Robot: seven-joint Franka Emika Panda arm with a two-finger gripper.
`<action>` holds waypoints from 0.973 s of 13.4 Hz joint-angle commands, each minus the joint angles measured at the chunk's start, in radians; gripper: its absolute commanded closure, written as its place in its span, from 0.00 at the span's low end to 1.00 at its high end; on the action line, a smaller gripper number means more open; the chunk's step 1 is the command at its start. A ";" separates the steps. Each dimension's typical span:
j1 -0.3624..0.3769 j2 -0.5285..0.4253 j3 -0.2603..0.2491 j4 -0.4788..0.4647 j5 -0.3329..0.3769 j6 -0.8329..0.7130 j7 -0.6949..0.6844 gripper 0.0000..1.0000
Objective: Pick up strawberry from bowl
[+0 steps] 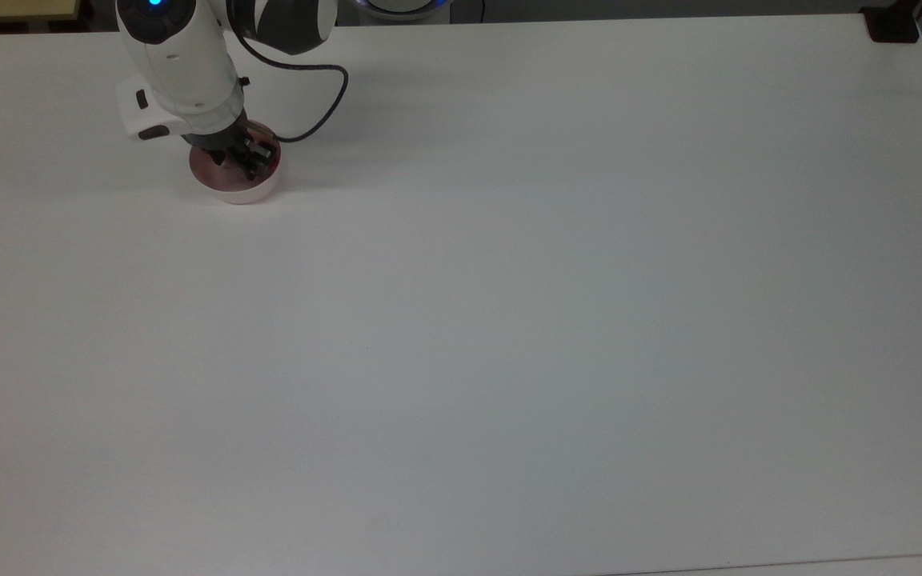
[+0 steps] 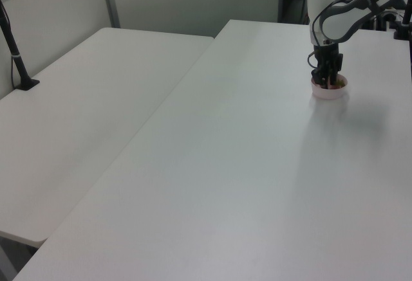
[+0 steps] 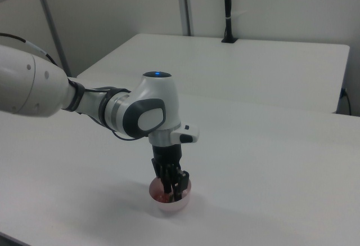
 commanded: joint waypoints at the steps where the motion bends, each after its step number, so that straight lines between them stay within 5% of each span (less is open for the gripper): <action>1: -0.033 -0.029 -0.008 0.038 -0.006 -0.029 -0.316 0.17; 8: -0.030 -0.028 0.001 0.101 0.003 -0.032 -0.761 0.11; 11: -0.036 -0.062 -0.001 0.130 0.074 -0.168 -0.507 0.37; 13: -0.044 -0.094 -0.007 0.123 0.083 -0.216 -0.247 0.39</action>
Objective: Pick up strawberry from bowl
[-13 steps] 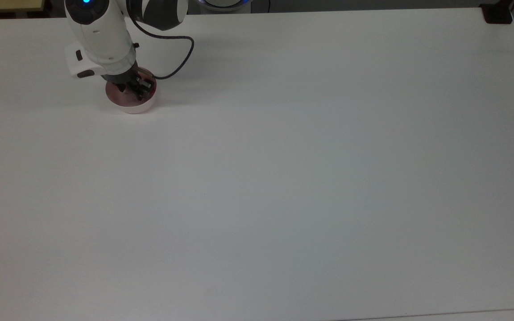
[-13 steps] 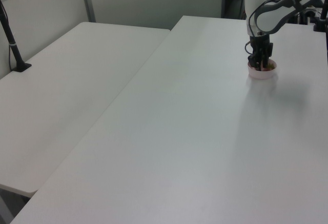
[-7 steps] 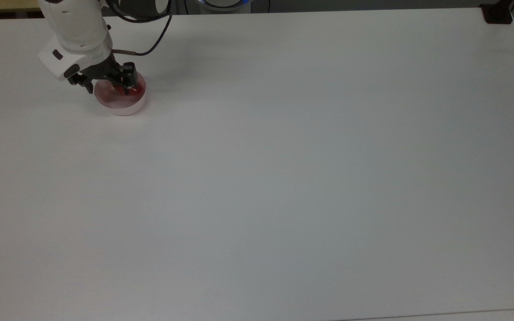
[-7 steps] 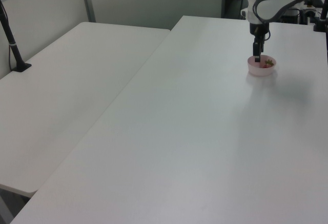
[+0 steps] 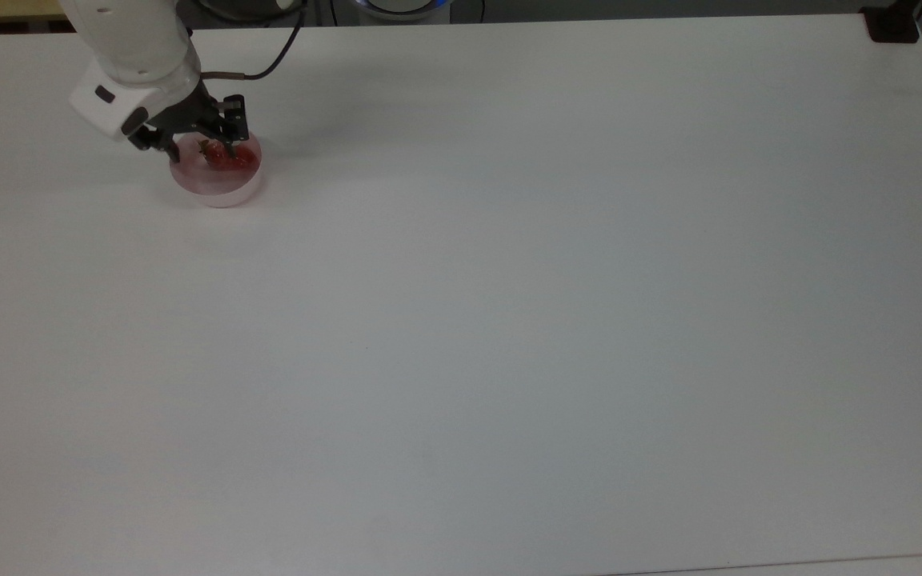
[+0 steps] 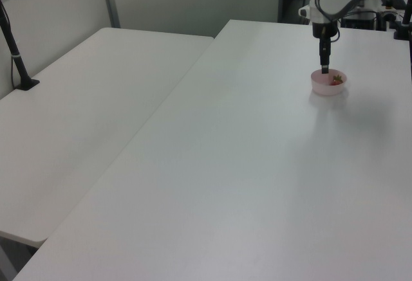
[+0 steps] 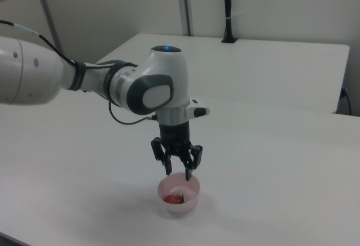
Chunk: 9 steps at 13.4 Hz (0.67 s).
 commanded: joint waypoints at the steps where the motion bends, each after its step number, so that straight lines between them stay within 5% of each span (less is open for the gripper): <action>1: -0.008 -0.064 -0.011 -0.013 0.026 -0.094 0.482 0.38; 3: -0.014 -0.058 -0.016 -0.028 0.024 -0.079 0.699 0.39; 9: 0.004 -0.038 -0.005 -0.153 0.015 0.164 1.002 0.38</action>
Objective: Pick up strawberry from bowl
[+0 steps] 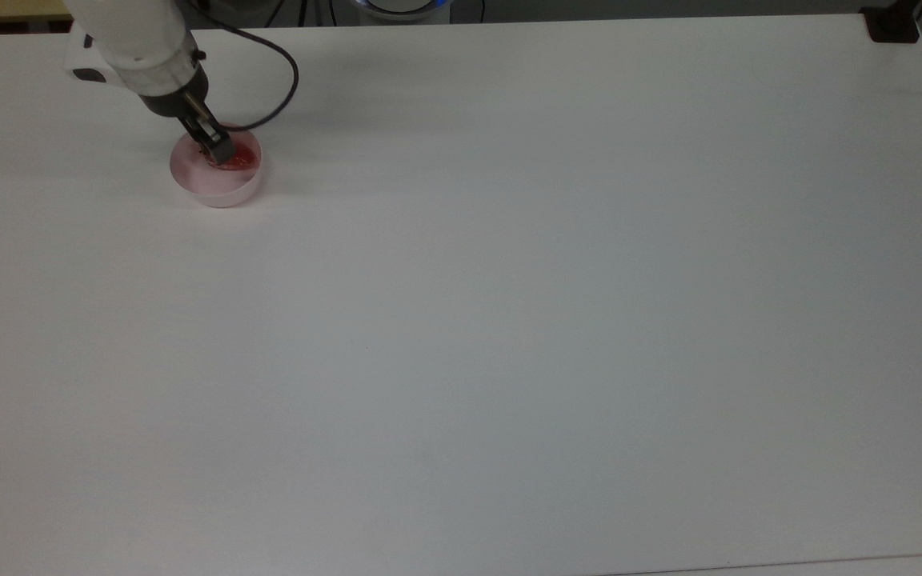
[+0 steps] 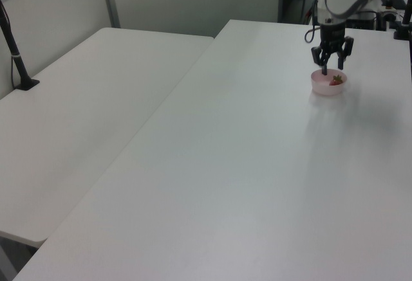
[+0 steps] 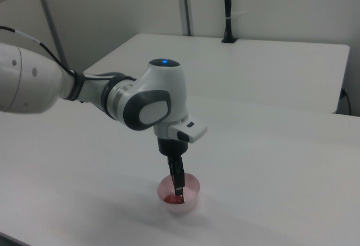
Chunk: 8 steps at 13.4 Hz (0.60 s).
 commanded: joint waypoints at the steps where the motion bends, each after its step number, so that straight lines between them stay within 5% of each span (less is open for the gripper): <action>1: 0.018 -0.002 0.001 -0.047 0.001 0.071 0.083 0.39; 8: 0.020 -0.002 0.001 -0.105 -0.038 0.102 0.083 0.26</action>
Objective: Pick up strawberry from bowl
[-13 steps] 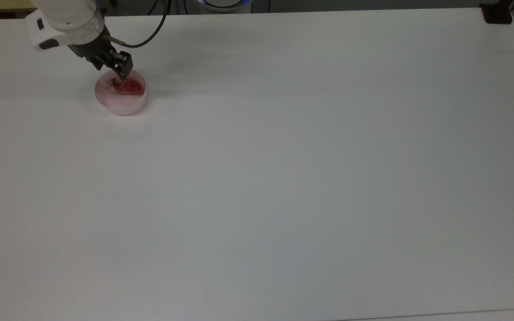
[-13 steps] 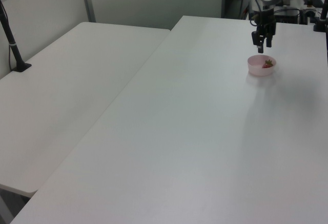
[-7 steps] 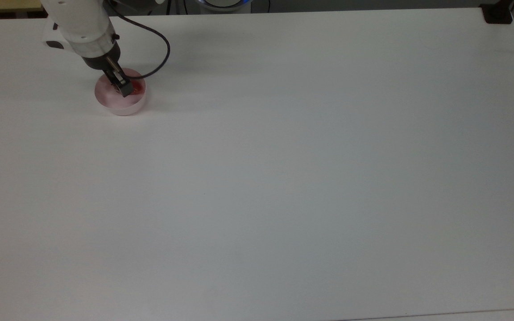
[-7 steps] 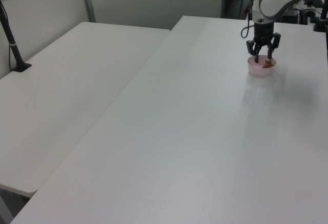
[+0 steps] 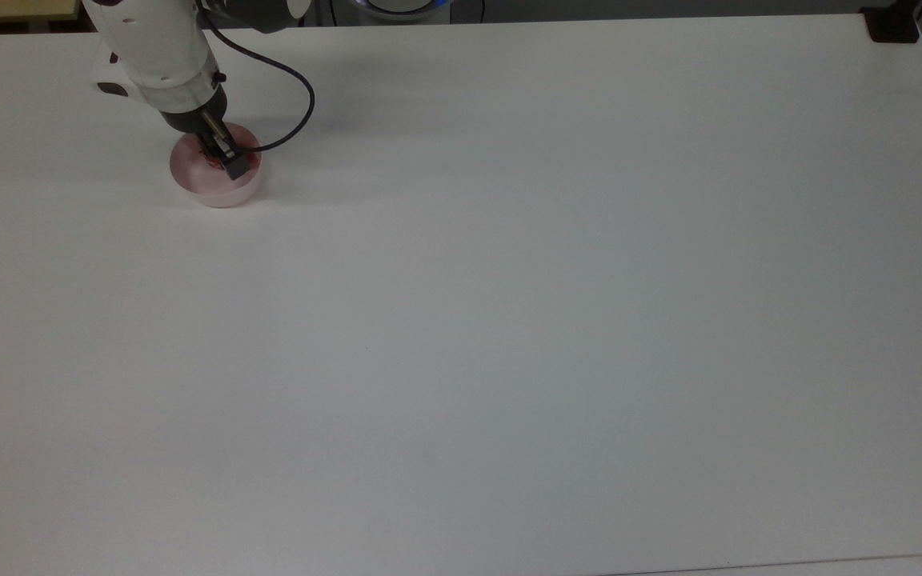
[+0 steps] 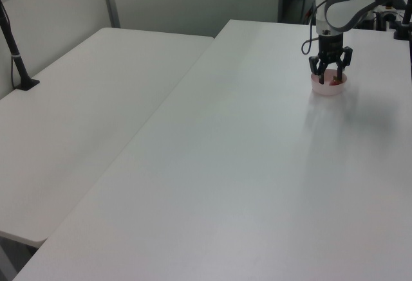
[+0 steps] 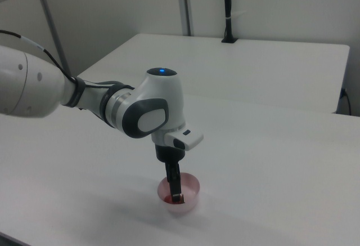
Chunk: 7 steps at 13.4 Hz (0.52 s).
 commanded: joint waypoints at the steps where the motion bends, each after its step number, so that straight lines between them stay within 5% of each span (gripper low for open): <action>1: 0.009 -0.018 -0.002 -0.083 -0.034 0.076 0.023 0.26; 4: 0.009 -0.014 -0.003 -0.101 -0.039 0.113 0.023 0.32; 7: 0.006 -0.018 -0.004 -0.095 -0.044 0.113 0.020 0.68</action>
